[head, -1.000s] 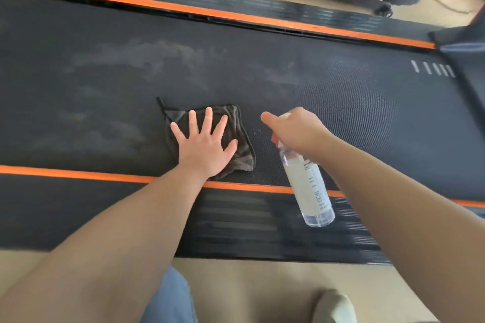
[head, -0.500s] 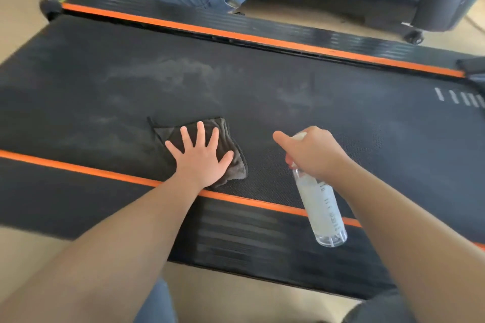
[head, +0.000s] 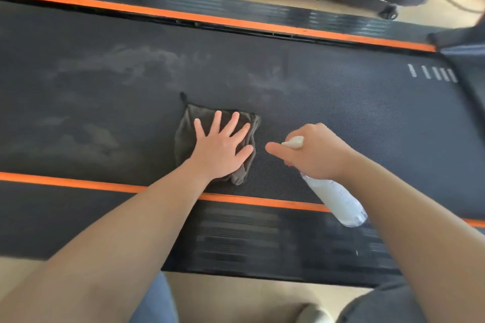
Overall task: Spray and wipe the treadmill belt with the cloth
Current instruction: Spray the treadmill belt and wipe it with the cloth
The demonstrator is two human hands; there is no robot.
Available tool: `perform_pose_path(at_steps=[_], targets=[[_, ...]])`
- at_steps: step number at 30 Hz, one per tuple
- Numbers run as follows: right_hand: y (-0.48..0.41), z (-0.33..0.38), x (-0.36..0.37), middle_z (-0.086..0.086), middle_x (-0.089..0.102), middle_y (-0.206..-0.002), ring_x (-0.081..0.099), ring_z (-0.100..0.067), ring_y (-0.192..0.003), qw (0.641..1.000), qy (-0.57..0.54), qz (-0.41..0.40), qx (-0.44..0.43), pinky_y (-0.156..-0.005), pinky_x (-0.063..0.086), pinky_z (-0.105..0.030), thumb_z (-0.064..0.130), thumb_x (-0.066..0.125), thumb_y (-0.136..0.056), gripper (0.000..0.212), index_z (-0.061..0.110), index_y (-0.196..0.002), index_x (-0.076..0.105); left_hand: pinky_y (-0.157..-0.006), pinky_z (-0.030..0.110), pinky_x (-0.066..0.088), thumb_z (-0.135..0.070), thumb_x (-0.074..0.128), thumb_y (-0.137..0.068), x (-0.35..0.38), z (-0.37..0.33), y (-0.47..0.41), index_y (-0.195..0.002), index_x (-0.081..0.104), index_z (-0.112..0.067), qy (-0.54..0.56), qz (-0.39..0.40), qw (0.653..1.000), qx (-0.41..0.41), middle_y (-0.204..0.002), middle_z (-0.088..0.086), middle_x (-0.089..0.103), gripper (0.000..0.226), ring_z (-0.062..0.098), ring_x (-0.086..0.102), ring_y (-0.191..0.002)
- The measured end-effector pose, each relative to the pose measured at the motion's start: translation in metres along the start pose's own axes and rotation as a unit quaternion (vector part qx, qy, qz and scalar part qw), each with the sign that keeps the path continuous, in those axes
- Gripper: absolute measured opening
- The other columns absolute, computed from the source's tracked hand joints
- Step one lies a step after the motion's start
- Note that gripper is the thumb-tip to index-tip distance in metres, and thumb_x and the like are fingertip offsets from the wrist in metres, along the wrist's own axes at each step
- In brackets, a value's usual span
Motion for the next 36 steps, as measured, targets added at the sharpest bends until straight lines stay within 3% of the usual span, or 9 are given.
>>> perform_pose_path(at_steps=[5,8,12,14,18,23,27,30,36], targets=[[-0.015,0.006,0.004,-0.001,0.062,-0.057,0.059,-0.016,-0.064,0.999,0.011,-0.027,-0.032,-0.069,0.055,-0.035,0.070,0.060,-0.086,0.064,0.009,-0.065,0.061,-0.112,0.077,0.010,-0.073,0.021,-0.093,0.007,0.001,0.005,-0.158,0.025,-0.041,-0.016,0.003,1.000,0.005,-0.170,-0.003,0.012,0.073,0.034,0.008,-0.156],[-0.023,0.012,0.014,0.003,0.064,-0.062,0.059,-0.012,-0.070,0.999,0.004,0.014,-0.041,-0.073,0.054,-0.034,0.072,0.061,-0.084,0.056,0.020,-0.063,0.062,-0.111,0.077,0.000,-0.075,0.020,-0.092,0.002,0.033,0.011,-0.158,0.017,-0.045,0.013,0.009,0.992,-0.123,-0.171,-0.006,0.004,0.073,0.033,0.001,-0.156],[-0.032,0.022,0.010,0.003,0.058,-0.059,0.058,-0.023,-0.071,0.999,0.017,-0.041,-0.032,-0.064,0.047,-0.032,0.070,0.056,-0.088,0.060,0.023,-0.051,0.053,-0.111,0.079,-0.006,-0.072,0.015,-0.094,-0.011,0.092,0.020,-0.160,0.007,-0.044,0.050,0.034,0.938,-0.341,-0.171,-0.005,-0.007,0.071,0.034,-0.010,-0.155],[-0.033,0.026,0.011,0.006,0.058,-0.064,0.057,-0.024,-0.076,0.996,0.068,-0.041,-0.043,-0.064,0.043,-0.032,0.076,0.052,-0.087,0.062,0.023,-0.054,0.054,-0.111,0.079,-0.004,-0.070,0.014,-0.096,-0.015,0.105,0.022,-0.161,0.004,-0.042,0.056,0.048,0.923,-0.378,-0.170,-0.003,-0.009,0.072,0.037,-0.011,-0.155],[-0.029,0.027,0.015,0.004,0.058,-0.060,0.059,-0.022,-0.076,0.999,0.004,-0.006,-0.045,-0.071,0.051,-0.033,0.068,0.059,-0.088,0.061,0.013,-0.063,0.061,-0.111,0.079,-0.001,-0.072,0.014,-0.095,-0.010,0.083,0.018,-0.162,0.003,-0.035,0.025,0.055,0.947,-0.315,-0.170,0.002,-0.009,0.077,0.044,-0.009,-0.153],[-0.040,0.034,0.016,0.006,0.057,-0.063,0.061,-0.026,-0.077,0.994,0.064,-0.077,-0.047,-0.070,0.053,-0.035,0.075,0.055,-0.084,0.056,0.028,-0.053,0.050,-0.110,0.079,0.000,-0.074,0.015,-0.092,-0.003,0.022,0.013,-0.160,0.007,-0.037,-0.009,0.051,0.994,-0.096,-0.170,-0.003,-0.008,0.078,0.039,-0.009,-0.154],[-0.040,0.035,0.027,0.009,0.058,-0.063,0.062,-0.019,-0.074,0.998,0.032,-0.030,-0.052,-0.065,0.052,-0.034,0.080,0.058,-0.071,0.055,0.026,-0.061,0.057,-0.115,0.073,-0.004,-0.072,0.013,-0.094,-0.008,0.006,0.009,-0.160,0.012,-0.042,0.016,0.077,0.997,0.025,-0.171,-0.008,-0.007,0.072,0.030,-0.014,-0.155],[-0.042,0.037,0.027,0.012,0.054,-0.061,0.062,-0.018,-0.073,0.996,0.054,-0.042,-0.056,-0.065,0.052,-0.032,0.080,0.058,-0.071,0.059,0.022,-0.068,0.058,-0.119,0.068,-0.003,-0.069,0.020,-0.098,-0.006,0.025,0.014,-0.159,0.013,-0.044,0.025,0.044,0.999,0.002,-0.171,-0.009,-0.003,0.067,0.026,-0.009,-0.157],[-0.046,0.058,0.024,0.015,0.051,-0.067,0.054,-0.019,-0.078,0.995,0.074,-0.004,-0.063,-0.068,0.044,-0.028,0.069,0.068,-0.082,0.041,0.035,-0.067,0.053,-0.117,0.069,-0.006,-0.071,0.019,-0.097,-0.013,0.090,0.028,-0.159,0.004,-0.045,0.047,0.060,0.979,-0.191,-0.170,-0.008,-0.011,0.069,0.030,-0.011,-0.156]])
Point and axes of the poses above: each hand's wrist, its own y-axis away from the middle knuckle, its own x-axis out of the palm, z = x × y, the point moved 1 cm from there along -y, towards the middle knuckle
